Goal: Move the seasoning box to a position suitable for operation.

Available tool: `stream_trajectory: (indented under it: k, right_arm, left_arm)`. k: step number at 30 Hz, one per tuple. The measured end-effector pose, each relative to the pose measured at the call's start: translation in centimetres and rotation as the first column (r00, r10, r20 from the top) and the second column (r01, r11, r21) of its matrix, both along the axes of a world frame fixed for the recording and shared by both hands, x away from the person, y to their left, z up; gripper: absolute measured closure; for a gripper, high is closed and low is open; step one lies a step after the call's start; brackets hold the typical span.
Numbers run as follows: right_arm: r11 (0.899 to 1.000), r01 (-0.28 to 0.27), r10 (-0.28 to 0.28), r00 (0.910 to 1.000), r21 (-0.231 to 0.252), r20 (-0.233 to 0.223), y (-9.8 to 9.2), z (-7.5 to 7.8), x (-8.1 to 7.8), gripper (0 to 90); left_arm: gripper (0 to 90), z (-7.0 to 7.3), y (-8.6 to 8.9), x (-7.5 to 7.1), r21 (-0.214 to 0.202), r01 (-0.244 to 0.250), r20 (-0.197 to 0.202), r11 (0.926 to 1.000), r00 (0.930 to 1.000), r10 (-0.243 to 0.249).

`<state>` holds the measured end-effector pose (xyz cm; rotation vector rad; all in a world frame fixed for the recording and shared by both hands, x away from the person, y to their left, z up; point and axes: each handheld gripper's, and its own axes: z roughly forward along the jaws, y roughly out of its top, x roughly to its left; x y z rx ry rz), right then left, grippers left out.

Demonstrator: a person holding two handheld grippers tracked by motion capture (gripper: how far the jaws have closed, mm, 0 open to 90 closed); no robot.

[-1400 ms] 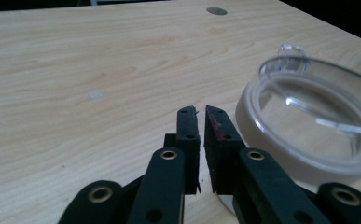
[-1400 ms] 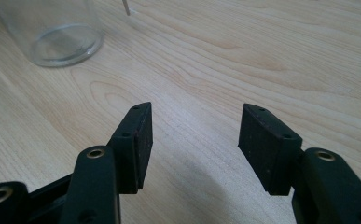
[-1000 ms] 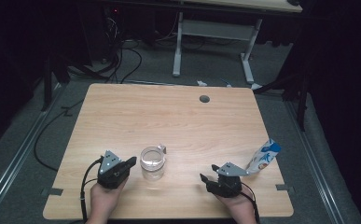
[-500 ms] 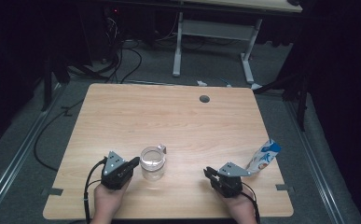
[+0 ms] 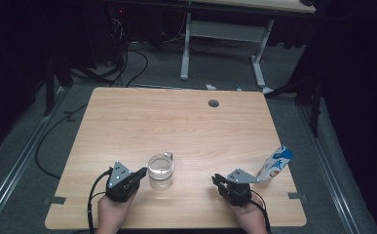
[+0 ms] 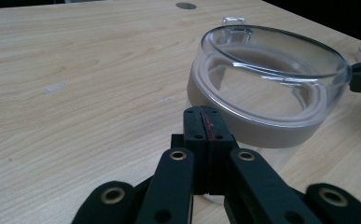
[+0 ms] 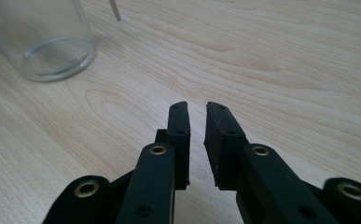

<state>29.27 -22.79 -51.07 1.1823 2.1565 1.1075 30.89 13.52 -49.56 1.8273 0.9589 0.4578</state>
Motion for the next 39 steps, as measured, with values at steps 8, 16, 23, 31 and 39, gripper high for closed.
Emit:
stream_trajectory:
  k: [8,16,23,31,39]
  right_arm:
    - [1.0,-0.021,0.021,0.9997,0.004,0.015,-0.2,0.3,-0.1,78.7]
    - [1.0,-0.028,0.028,0.9995,0.004,0.015,-0.2,0.3,-0.2,81.4]
    - [0.999,-0.042,0.042,0.9991,-0.013,0.012,-0.3,0.4,-0.4,88.0]
    - [1.0,-0.024,0.024,0.9997,-0.019,0.007,-0.7,0.3,-0.7,89.9]
    - [1.0,-0.015,0.015,0.9999,-0.006,0.004,-1.3,0.3,-0.8,85.2]
  left_arm:
    - [89.9,-0.1,-0.9,-1.1,0.002,0.028,0.009,0.9996,0.9996,-0.028]
    - [89.8,-0.2,-2.1,-2.1,-0.018,0.079,-0.002,0.9967,0.9969,-0.079]
    - [89.7,-0.3,-2.8,-2.4,-0.02,0.11,0.005,0.9937,0.9939,-0.11]
    - [89.1,-0.9,-1.9,-0.8,-0.023,0.033,-0.011,0.9992,0.9994,-0.034]
    - [89.7,-0.7,-2.6,-0.8,-0.016,0.041,0.006,0.999,0.9991,-0.041]
